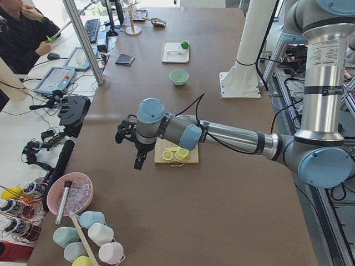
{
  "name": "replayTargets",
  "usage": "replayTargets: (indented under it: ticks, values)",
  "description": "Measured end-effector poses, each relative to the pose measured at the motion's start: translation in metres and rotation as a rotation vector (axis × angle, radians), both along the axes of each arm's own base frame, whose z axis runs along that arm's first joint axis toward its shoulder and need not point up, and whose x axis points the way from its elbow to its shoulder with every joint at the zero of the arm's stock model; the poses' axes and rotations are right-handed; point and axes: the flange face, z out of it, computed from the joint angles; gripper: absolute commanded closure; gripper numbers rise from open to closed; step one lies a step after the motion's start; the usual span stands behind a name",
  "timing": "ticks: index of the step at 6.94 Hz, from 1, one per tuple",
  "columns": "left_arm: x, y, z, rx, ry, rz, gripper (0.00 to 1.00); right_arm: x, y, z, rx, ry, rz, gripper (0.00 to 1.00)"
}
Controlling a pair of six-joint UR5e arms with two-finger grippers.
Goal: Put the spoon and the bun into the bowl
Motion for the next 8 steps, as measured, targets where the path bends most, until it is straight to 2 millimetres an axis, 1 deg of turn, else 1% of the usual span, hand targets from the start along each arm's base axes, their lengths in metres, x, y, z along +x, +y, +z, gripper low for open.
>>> replayTargets:
  ticks: [1,2,3,4,5,6,7,8]
  values:
    - [0.046,-0.005,-0.024,0.113,0.03,0.061,0.02,-0.016,-0.012,-0.024,0.055,-0.004,-0.032,0.0]
    - [0.091,-0.007,-0.048,0.146,0.088,0.085,0.02,-0.038,-0.018,-0.036,0.106,-0.01,-0.074,0.0]
    - [0.137,-0.011,-0.073,0.143,0.142,0.113,0.02,-0.056,-0.019,-0.043,0.169,-0.02,-0.105,0.0]
    - [0.178,-0.013,-0.094,0.149,0.166,0.147,0.02,-0.073,-0.018,-0.049,0.202,-0.038,-0.11,0.0]
    - [0.215,-0.009,-0.109,0.144,0.173,0.163,0.02,-0.102,-0.021,-0.062,0.193,-0.061,-0.087,0.0]
    - [0.253,0.002,-0.118,0.135,0.162,0.156,0.02,-0.135,-0.025,-0.078,0.153,-0.075,-0.038,0.0]
    - [0.292,0.016,-0.124,0.139,0.139,0.144,0.02,-0.163,-0.025,-0.088,0.119,-0.077,-0.004,0.0]
    - [0.324,0.033,-0.127,0.13,0.131,0.149,0.02,-0.185,-0.024,-0.095,0.102,-0.079,-0.004,0.0]
